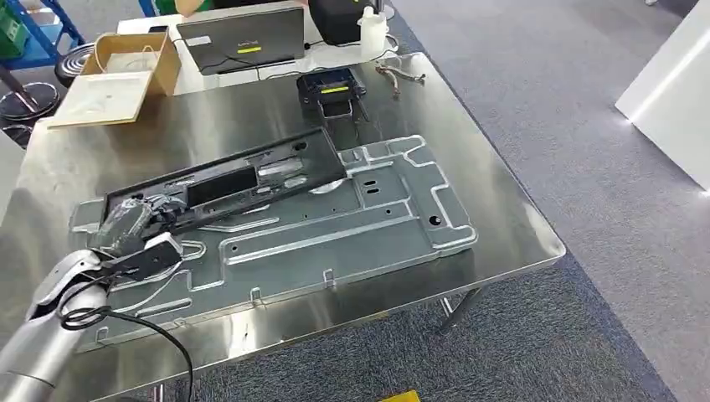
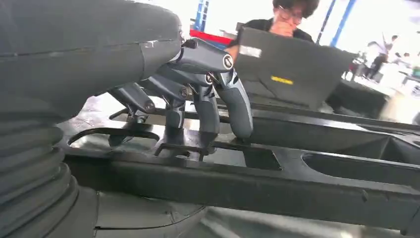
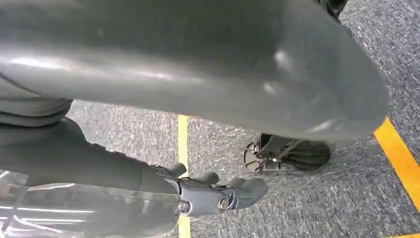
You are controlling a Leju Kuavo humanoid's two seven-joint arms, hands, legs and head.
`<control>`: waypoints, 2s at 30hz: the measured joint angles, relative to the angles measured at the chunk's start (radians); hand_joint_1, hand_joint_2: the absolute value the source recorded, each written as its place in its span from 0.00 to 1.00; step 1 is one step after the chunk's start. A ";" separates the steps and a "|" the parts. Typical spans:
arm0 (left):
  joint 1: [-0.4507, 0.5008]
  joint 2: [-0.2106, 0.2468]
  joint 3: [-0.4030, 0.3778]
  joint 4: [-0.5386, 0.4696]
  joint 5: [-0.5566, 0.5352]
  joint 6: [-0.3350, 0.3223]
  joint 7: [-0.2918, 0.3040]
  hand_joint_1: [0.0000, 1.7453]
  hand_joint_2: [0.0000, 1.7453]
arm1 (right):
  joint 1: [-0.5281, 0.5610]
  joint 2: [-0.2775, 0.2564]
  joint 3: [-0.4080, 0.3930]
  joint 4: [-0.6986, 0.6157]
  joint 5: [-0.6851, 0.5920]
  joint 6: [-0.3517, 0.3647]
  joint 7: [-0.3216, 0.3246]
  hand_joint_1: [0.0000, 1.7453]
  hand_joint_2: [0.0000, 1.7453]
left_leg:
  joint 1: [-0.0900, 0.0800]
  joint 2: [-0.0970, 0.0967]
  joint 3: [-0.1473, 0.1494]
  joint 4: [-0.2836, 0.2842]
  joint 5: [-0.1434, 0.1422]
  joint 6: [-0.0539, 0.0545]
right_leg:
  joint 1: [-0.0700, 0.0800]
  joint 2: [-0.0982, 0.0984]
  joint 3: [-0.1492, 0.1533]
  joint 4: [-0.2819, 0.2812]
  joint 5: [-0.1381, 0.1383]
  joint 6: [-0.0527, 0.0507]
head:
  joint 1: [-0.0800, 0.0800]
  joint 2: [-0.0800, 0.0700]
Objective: Take the parts from the cabinet and place them on the table.
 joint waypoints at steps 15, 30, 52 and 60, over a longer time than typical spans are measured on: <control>0.013 0.005 -0.068 0.026 0.026 -0.040 -0.072 1.00 1.00 | 0.001 -0.004 0.019 0.000 0.020 0.005 0.000 0.00 0.00 | 0.002 0.000 0.002 -0.001 0.000 0.000 | 0.001 -0.001 0.003 0.000 -0.001 0.001 | 0.000 0.000; 0.027 0.011 -0.076 0.025 0.044 -0.054 -0.044 0.00 0.00 | 0.001 -0.005 0.020 0.000 0.018 0.005 0.000 0.00 0.00 | 0.001 0.000 0.005 -0.001 0.000 0.000 | 0.001 -0.001 0.005 0.000 -0.001 0.001 | 0.000 0.000; 0.080 0.049 0.029 -0.328 -0.016 0.170 0.029 0.00 0.00 | 0.001 -0.005 0.018 0.000 0.011 0.005 -0.003 0.00 0.00 | 0.002 -0.001 0.006 -0.001 0.000 0.000 | 0.001 -0.001 0.006 0.000 -0.001 0.001 | 0.000 0.000; 0.084 0.055 0.057 -0.396 -0.017 0.180 0.030 0.00 0.00 | 0.001 -0.005 0.017 0.000 0.011 0.005 -0.003 0.00 0.00 | 0.002 -0.001 0.006 -0.001 0.000 0.000 | 0.001 -0.002 0.006 0.000 -0.001 0.001 | 0.000 0.000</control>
